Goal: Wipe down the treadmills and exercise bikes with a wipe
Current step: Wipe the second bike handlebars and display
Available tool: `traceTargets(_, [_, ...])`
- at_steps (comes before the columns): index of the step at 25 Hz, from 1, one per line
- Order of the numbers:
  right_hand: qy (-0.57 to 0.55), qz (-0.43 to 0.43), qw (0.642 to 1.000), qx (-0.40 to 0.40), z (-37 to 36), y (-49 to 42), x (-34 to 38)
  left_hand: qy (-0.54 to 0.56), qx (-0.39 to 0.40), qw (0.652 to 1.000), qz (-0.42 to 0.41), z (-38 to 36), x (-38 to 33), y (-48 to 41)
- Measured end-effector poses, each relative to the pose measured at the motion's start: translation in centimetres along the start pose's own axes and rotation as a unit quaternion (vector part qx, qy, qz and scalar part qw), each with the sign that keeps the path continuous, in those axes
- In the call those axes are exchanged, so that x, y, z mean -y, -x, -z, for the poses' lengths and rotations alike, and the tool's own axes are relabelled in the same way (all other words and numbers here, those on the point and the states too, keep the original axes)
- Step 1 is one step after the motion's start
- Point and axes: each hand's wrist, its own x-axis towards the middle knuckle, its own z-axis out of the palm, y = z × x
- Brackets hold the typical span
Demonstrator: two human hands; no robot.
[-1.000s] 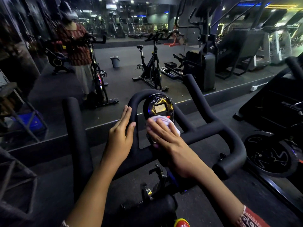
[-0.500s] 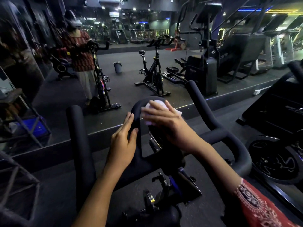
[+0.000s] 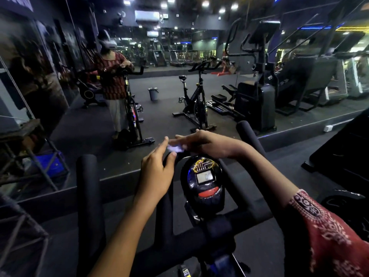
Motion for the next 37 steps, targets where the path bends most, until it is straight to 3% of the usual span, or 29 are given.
traceTargets(6, [0.012,0.07,0.992,-0.101,-0.7,0.5,-1.9,0.022,-0.018,0.999,0.014,-0.7,0.2,-0.4])
traceTargets(8, [0.061,0.043,0.989,-0.131,0.1,1.6,-1.9,0.016,-0.021,1.0,-0.011,-0.5,0.1,-0.2])
traceTargets(12, [0.221,-0.067,0.968,-0.099,2.9,4.2,-2.1,-0.005,-0.024,0.999,-0.042,-0.3,0.2,-0.1])
traceTargets(14, [0.113,-0.017,0.983,-0.141,2.2,3.2,-1.7,-0.004,-0.021,0.999,-0.049,-0.6,0.5,-0.2])
traceTargets(16, [0.024,0.029,0.995,-0.09,0.2,1.2,-1.0,-0.001,-0.018,0.999,-0.049,-0.7,0.6,-0.1])
traceTargets(19, [-0.017,0.073,0.996,-0.054,-0.7,1.0,-1.6,-0.011,-0.021,0.996,-0.087,-0.5,0.7,-0.2])
traceTargets(23, [-0.061,0.02,0.998,0.002,2.3,5.5,-3.5,-0.009,-0.016,0.994,-0.108,-0.5,0.9,-0.3])
traceTargets(25, [-0.081,0.022,0.995,-0.052,2.2,5.1,-3.2,-0.008,-0.018,0.994,-0.109,-0.6,1.0,-0.3])
traceTargets(29, [-0.064,0.069,0.992,-0.084,-1.5,1.3,-1.7,-0.001,-0.015,0.994,-0.11,-0.4,0.9,-0.4])
traceTargets(33, [0.014,0.082,0.984,-0.155,-2.9,3.6,-2.5,-0.027,0.0,0.995,-0.101,-0.3,0.7,0.9])
traceTargets(37, [0.056,0.039,0.984,-0.166,-4.7,8.2,-2.7,-0.063,0.039,0.993,-0.092,0.4,0.3,3.5])
